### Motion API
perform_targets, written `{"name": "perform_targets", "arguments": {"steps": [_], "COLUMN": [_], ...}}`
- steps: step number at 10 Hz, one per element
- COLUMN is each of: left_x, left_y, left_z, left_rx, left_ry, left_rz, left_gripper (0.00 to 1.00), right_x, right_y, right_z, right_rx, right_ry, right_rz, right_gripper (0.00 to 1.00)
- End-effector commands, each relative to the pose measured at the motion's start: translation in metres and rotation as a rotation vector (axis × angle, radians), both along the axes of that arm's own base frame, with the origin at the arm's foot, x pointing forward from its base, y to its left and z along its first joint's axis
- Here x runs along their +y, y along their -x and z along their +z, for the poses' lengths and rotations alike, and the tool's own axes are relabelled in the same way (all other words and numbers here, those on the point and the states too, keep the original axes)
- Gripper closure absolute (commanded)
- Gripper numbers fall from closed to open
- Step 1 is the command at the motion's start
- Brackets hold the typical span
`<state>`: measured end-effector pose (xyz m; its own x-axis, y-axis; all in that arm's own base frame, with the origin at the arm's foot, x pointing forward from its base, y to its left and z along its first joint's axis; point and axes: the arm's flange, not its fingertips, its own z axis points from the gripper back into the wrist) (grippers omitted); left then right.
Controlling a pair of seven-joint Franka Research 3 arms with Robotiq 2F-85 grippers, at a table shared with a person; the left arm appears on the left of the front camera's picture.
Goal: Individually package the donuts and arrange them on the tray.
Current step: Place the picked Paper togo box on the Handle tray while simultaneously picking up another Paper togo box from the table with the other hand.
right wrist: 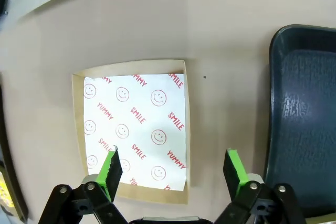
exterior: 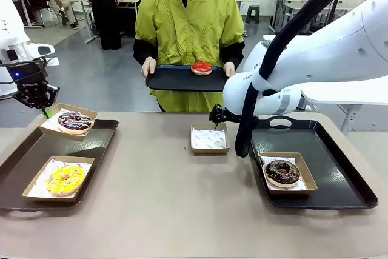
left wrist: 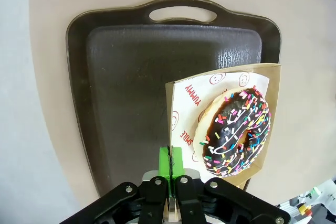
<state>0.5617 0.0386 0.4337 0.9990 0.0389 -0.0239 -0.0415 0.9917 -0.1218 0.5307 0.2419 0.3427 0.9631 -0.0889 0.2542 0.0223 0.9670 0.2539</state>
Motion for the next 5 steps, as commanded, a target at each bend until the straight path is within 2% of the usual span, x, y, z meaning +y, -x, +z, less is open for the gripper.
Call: {"name": "perform_targets", "arguments": {"steps": [1, 5], "left_x": [-0.001, -0.002], "left_y": [0.0, -0.009], "left_z": [0.004, -0.011], "left_rx": [-0.008, -0.01], "left_ry": [-0.001, -0.015], "left_rz": [0.002, 0.058], "left_gripper": [0.99, 0.99], "right_x": [-0.005, 0.007], "right_y": [0.006, 0.001], "right_z": [0.001, -0.012], "right_rx": [-0.009, 0.005], "right_ry": [-0.014, 0.15], "right_rz": [-0.005, -0.026], "right_gripper": [0.0, 0.0]}}
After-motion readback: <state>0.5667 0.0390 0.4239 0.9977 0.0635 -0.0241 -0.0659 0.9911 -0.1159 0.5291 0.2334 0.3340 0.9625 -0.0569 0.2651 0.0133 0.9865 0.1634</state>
